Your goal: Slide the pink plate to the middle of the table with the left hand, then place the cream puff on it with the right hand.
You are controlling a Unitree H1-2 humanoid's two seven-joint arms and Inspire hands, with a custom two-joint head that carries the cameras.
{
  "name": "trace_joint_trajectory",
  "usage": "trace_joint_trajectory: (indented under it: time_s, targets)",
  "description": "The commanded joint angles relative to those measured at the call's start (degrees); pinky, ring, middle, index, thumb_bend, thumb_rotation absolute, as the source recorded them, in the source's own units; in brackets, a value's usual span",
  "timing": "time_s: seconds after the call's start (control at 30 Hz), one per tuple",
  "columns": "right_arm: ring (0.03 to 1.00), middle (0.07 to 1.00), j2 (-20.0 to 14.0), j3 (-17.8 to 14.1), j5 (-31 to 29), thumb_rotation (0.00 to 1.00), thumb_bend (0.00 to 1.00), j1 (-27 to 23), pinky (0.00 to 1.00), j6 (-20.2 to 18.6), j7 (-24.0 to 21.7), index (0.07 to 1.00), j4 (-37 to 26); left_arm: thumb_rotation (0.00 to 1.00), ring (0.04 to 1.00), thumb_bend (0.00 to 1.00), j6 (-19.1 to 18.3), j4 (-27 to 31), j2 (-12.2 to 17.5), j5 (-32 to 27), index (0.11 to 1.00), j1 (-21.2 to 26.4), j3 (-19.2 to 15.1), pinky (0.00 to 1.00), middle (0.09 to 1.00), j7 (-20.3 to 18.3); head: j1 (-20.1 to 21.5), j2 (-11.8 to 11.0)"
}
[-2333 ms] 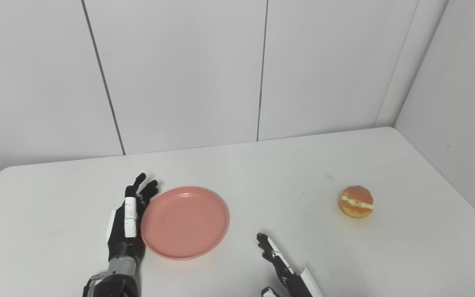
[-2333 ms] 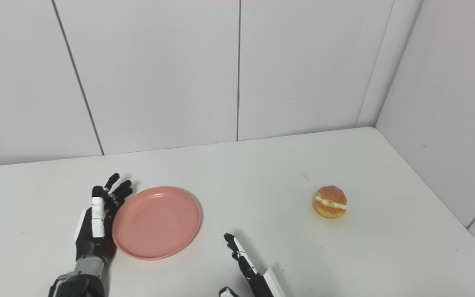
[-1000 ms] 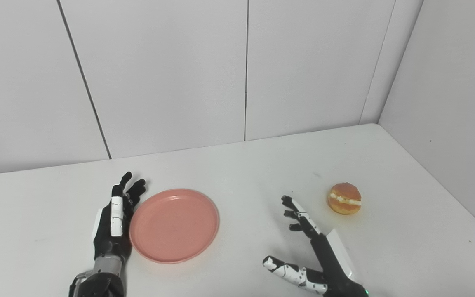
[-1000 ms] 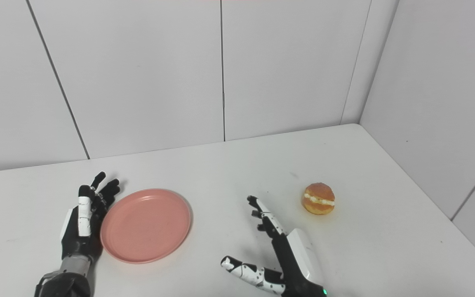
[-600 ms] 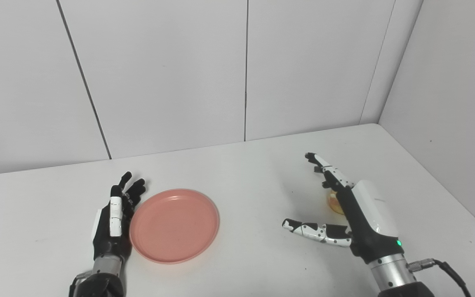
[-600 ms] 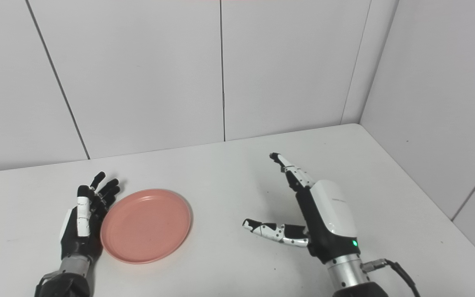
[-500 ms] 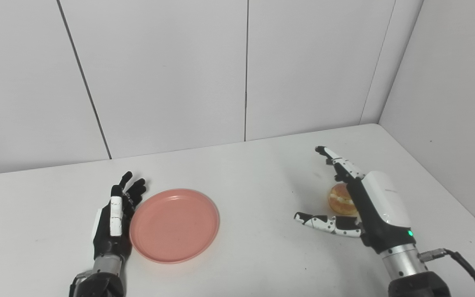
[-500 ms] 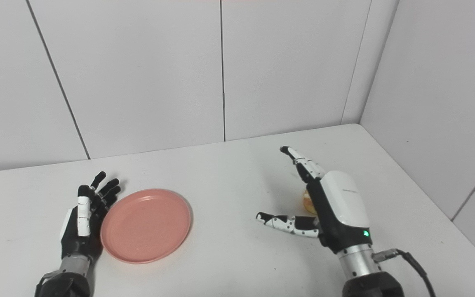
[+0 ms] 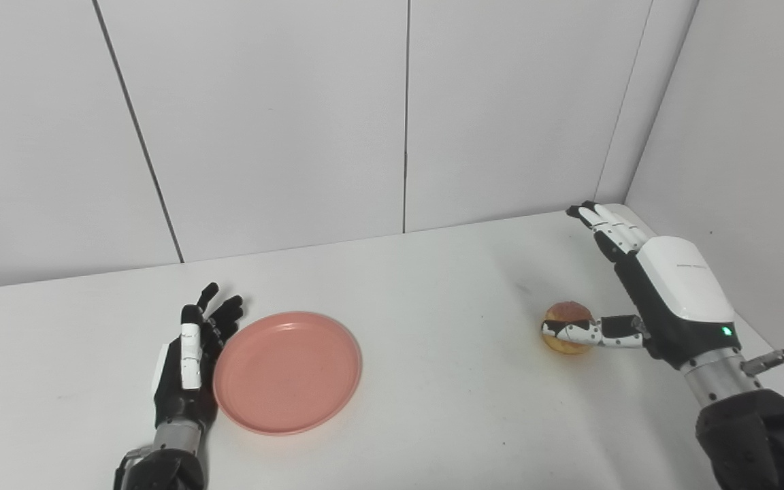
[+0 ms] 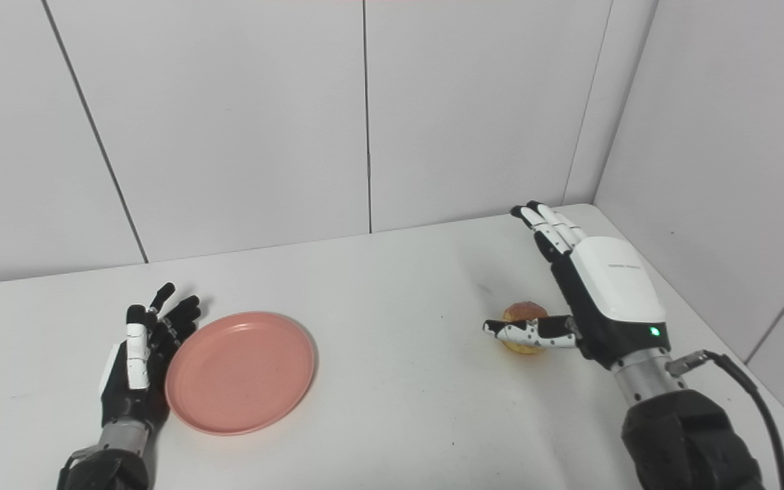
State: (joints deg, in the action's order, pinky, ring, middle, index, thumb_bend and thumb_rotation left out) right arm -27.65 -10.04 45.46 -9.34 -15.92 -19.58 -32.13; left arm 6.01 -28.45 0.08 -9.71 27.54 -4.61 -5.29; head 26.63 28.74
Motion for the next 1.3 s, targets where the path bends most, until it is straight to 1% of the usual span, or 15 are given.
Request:
trace_joint_trajectory:
  time_s: [0.0,0.03,0.1,0.17,0.23,0.3,0.33,0.43,0.53,0.67,0.77,0.93,1.07,1.17,1.27]
  targets:
    - [0.898,0.937,-3.45,-0.71,0.5,0.31,1.0,-2.73,0.74,-3.01,-3.2,0.858,0.19,0.97,0.847,0.92,-2.86,-2.38,-0.1,0.21,0.898,-2.19,0.35,0.9,0.81,0.05,0.01,0.01]
    - [0.903,0.949,-4.8,-0.4,0.23,0.29,1.0,-3.37,0.71,-3.88,-5.03,0.867,1.12,0.97,0.845,0.93,-2.89,-2.29,-0.09,0.28,0.897,-2.27,0.39,0.9,0.807,0.08,0.01,0.0]
    - [0.892,0.939,-6.89,0.12,-0.57,0.24,1.0,-4.46,0.67,-4.82,-7.71,0.861,3.25,0.98,0.842,0.93,-2.94,-2.21,-0.02,0.57,0.898,-2.4,0.57,0.89,0.804,0.14,-0.04,0.0]
    - [0.877,0.922,-7.99,0.92,-0.64,0.23,1.0,-5.18,0.65,-5.04,-8.73,0.853,4.98,0.98,0.843,0.92,-2.98,-2.28,0.06,0.57,0.903,-2.45,0.7,0.88,0.806,-0.01,-0.15,0.04]
    - [0.871,0.915,-8.69,1.99,-0.28,0.24,1.0,-5.87,0.64,-5.16,-9.45,0.851,6.37,0.98,0.843,0.92,-2.99,-2.51,0.04,0.39,0.904,-2.43,0.67,0.89,0.806,-0.06,-0.45,0.07]
    - [0.869,0.906,-9.48,3.33,-0.06,0.24,1.0,-6.84,0.66,-5.02,-10.13,0.85,8.14,0.98,0.838,0.92,-3.13,-2.29,0.0,0.49,0.9,-2.49,0.74,0.88,0.8,0.06,-0.44,0.02]
    - [0.872,0.906,-9.8,3.87,0.03,0.25,1.0,-7.21,0.69,-5.05,-10.4,0.85,8.74,0.98,0.835,0.92,-3.26,-2.11,0.0,0.54,0.901,-2.52,0.78,0.88,0.798,0.1,-0.44,0.02]
    - [0.872,0.903,-10.77,5.29,0.24,0.26,1.0,-8.42,0.7,-4.74,-11.0,0.849,10.26,0.98,0.836,0.92,-3.47,-1.96,0.14,0.33,0.902,-2.49,0.77,0.88,0.801,-0.12,-0.35,-0.03]
    - [0.868,0.898,-11.82,6.43,-0.26,0.27,1.0,-9.78,0.7,-4.35,-11.49,0.845,11.84,0.97,0.84,0.92,-3.55,-1.8,0.16,0.3,0.906,-2.5,0.79,0.89,0.805,-0.1,-0.36,-0.05]
    - [0.862,0.891,-12.57,6.63,-3.61,0.27,1.0,-10.98,0.66,-3.48,-11.23,0.836,13.61,0.97,0.835,0.91,-3.83,-1.56,0.0,0.4,0.904,-2.57,0.84,0.88,0.795,0.1,-0.49,-0.04]
    - [0.858,0.885,-12.65,6.81,-4.97,0.26,1.0,-11.62,0.67,-3.92,-11.04,0.832,13.87,0.97,0.832,0.91,-3.58,-1.73,-0.01,0.51,0.904,-2.55,0.97,0.88,0.791,0.01,-0.49,0.04]
    - [0.863,0.893,-13.4,8.29,-5.73,0.26,1.0,-12.96,0.67,-4.98,-12.61,0.846,14.38,0.97,0.834,0.9,-3.5,-2.05,-0.06,0.49,0.904,-2.58,1.04,0.89,0.8,-0.02,-0.71,-0.02]
    - [0.855,0.888,-14.45,10.04,-5.27,0.26,1.0,-14.03,0.67,-5.21,-13.88,0.847,15.55,0.97,0.831,0.9,-3.47,-2.05,-0.06,0.59,0.906,-2.77,1.16,0.89,0.798,0.02,-1.0,0.18]
    - [0.835,0.873,-15.53,11.79,-4.55,0.26,1.0,-14.63,0.66,-4.09,-14.27,0.84,16.45,0.97,0.826,0.91,-3.52,-1.7,-0.13,0.74,0.904,-2.98,1.26,0.88,0.794,0.21,-1.03,0.21]
    - [0.813,0.855,-16.32,13.91,-4.04,0.26,1.0,-15.66,0.64,-2.8,-14.12,0.825,18.82,0.97,0.828,0.9,-3.57,-1.57,-0.2,0.81,0.907,-3.05,1.34,0.88,0.799,0.2,-1.33,0.04]
